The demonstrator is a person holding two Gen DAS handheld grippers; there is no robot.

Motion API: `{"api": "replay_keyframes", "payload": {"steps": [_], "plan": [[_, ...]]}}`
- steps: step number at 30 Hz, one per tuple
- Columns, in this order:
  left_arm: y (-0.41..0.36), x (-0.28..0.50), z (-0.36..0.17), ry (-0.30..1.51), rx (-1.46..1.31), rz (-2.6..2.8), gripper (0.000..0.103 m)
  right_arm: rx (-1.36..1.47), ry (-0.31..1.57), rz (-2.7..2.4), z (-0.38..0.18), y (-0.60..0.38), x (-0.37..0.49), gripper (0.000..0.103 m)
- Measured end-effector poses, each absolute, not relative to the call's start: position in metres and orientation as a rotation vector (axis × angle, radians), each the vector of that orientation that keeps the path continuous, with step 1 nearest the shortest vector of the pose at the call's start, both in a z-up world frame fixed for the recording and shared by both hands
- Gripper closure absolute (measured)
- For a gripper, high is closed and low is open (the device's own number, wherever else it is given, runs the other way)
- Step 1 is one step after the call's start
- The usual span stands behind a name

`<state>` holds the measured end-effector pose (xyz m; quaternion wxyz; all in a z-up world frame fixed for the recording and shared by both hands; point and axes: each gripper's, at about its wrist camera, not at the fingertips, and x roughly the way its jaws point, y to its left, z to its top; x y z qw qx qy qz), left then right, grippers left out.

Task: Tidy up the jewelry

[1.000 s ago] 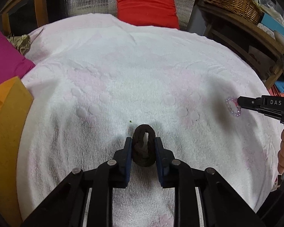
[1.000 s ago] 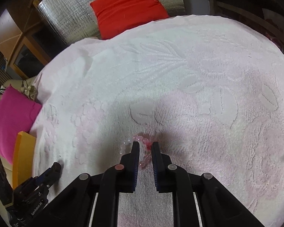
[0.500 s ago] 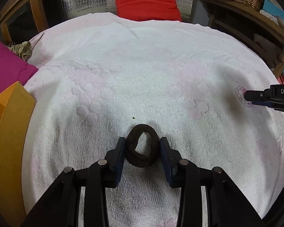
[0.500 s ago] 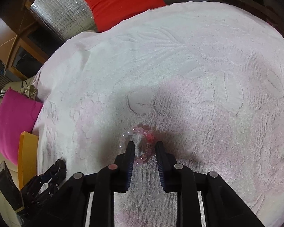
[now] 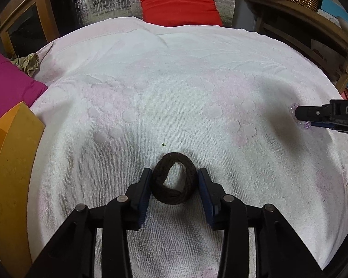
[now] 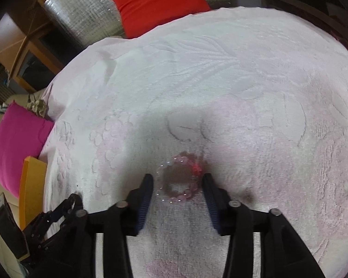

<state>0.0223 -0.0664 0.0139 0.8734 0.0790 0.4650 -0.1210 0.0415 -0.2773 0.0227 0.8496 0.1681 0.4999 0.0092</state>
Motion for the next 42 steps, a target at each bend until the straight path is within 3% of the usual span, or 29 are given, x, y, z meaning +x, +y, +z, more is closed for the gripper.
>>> {"api": "replay_keyframes", "payload": {"steps": [10,19,23,31,36,42], "plan": [[-0.066,0.022,0.013,0.969,0.167,-0.252,0.061,0.055,1.008,-0.077,0.02,-0.237,0.04,0.053],[-0.068,0.02,0.013,0.96,0.183,-0.236,0.058,0.011,0.984,-0.08,0.02,-0.237,0.039,0.057],[-0.063,0.025,0.016,0.998,0.164,-0.272,0.056,0.033,0.982,-0.07,0.021,-0.24,0.037,0.064],[-0.043,0.021,0.022,0.998,0.132,-0.372,0.053,0.067,0.992,-0.041,0.022,-0.249,0.036,0.068],[-0.031,0.018,0.024,0.99,0.084,-0.398,0.054,0.123,0.998,-0.029,0.025,-0.261,0.036,0.079],[-0.039,0.015,0.025,0.971,0.096,-0.436,0.081,0.241,0.996,0.006,0.027,-0.282,0.033,0.085]]}}
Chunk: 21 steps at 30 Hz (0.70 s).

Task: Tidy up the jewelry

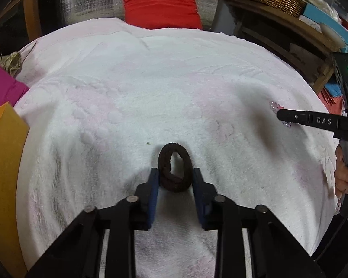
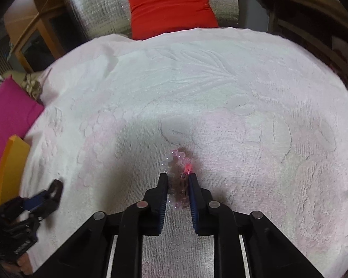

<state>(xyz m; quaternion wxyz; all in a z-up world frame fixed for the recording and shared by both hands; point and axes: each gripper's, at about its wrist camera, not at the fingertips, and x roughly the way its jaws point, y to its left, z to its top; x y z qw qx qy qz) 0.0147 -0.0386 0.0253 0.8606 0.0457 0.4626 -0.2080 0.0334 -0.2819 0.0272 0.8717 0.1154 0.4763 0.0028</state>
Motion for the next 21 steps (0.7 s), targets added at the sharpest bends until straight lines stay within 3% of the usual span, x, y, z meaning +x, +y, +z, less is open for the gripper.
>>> {"api": "replay_keyframes", "payload": {"steps": [1,5,21], "plan": [[-0.039,0.014,0.027,0.968,0.091,-0.444,0.087,0.267,0.994,0.01,0.028,-0.286,0.033,0.085],[-0.04,0.012,0.035,0.936,0.084,-0.448,0.089,0.35,0.974,0.033,0.032,-0.301,0.031,0.085],[-0.034,0.005,0.05,0.895,0.068,-0.431,0.089,0.415,0.969,0.022,0.038,-0.317,0.034,0.084]]}}
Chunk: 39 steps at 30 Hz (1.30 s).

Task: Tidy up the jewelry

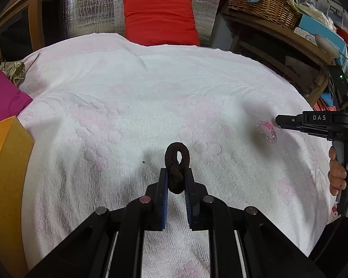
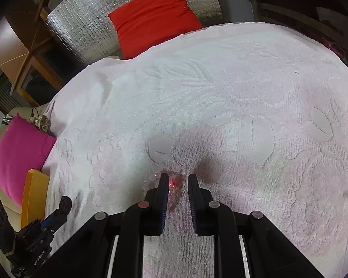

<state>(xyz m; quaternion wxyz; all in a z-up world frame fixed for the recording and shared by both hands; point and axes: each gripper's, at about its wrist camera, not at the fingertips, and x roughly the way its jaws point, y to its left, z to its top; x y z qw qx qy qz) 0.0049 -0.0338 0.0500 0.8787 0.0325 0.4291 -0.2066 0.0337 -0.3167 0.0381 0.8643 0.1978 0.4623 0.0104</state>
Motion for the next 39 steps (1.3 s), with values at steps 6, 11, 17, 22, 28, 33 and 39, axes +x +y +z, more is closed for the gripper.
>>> {"api": "replay_keyframes", "payload": {"steps": [6,11,17,22,28,33,39], "plan": [[-0.039,0.006,0.051,0.895,0.074,-0.414,0.089,0.344,1.025,0.047,0.03,-0.297,0.038,0.078],[-0.034,0.007,0.051,0.9,0.06,-0.393,0.089,0.267,1.019,0.053,0.027,-0.282,0.037,0.06],[-0.031,0.008,0.051,0.901,0.057,-0.379,0.089,0.054,0.984,0.006,0.023,-0.26,0.032,0.074],[-0.032,0.008,0.051,0.902,0.058,-0.371,0.089,0.009,0.962,0.002,0.027,-0.26,0.029,0.087],[-0.028,0.008,0.057,0.881,0.045,-0.353,0.089,0.154,0.921,0.074,0.041,-0.278,0.027,0.093],[-0.026,0.003,0.062,0.862,0.045,-0.346,0.089,0.262,0.878,0.154,0.052,-0.283,0.025,0.093],[-0.019,-0.006,0.068,0.843,0.038,-0.33,0.089,0.292,0.852,0.191,0.06,-0.275,0.021,0.093]]}}
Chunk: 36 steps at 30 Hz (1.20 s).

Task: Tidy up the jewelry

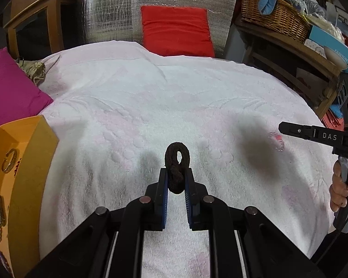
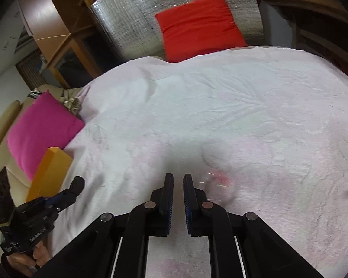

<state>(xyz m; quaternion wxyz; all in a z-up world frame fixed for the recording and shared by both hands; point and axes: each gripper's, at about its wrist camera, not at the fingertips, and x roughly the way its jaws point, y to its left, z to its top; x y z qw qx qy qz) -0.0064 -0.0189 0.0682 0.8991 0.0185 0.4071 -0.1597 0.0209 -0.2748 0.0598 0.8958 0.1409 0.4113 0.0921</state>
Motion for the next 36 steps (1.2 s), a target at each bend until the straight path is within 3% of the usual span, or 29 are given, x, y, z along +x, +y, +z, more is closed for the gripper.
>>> {"api": "replay_keyframes", "payload": {"steps": [13,15,17,19,25,27,28,29,30,32,36], "plan": [[-0.016,-0.005,0.067,0.848,0.027,-0.335,0.089,0.515,0.926,0.143,0.049,-0.317,0.03,0.09],[-0.018,-0.004,0.065,0.855,0.031,-0.337,0.089,0.497,0.955,0.11,0.045,-0.318,0.032,0.078],[-0.021,-0.003,0.063,0.861,0.035,-0.34,0.089,0.48,0.974,0.091,0.042,-0.318,0.033,0.054],[-0.022,-0.003,0.063,0.861,0.037,-0.345,0.089,0.469,0.973,0.082,0.04,-0.316,0.033,0.047],[-0.028,-0.002,0.061,0.866,0.046,-0.356,0.089,0.272,1.0,0.067,0.029,-0.283,0.038,0.049],[-0.028,-0.002,0.061,0.865,0.047,-0.356,0.089,0.148,0.984,0.03,0.026,-0.268,0.038,0.054],[-0.027,-0.002,0.062,0.863,0.046,-0.356,0.089,0.082,0.972,0.018,0.025,-0.261,0.038,0.061],[-0.026,-0.003,0.062,0.861,0.045,-0.355,0.089,-0.001,0.959,0.002,0.024,-0.252,0.037,0.078],[-0.025,-0.003,0.063,0.859,0.041,-0.353,0.089,-0.041,0.949,-0.007,0.023,-0.249,0.036,0.082],[-0.022,-0.003,0.064,0.857,0.036,-0.35,0.089,-0.056,0.93,-0.014,0.025,-0.248,0.033,0.087],[-0.019,-0.007,0.069,0.841,0.025,-0.342,0.089,0.018,0.889,0.014,0.038,-0.258,0.029,0.087]]}}
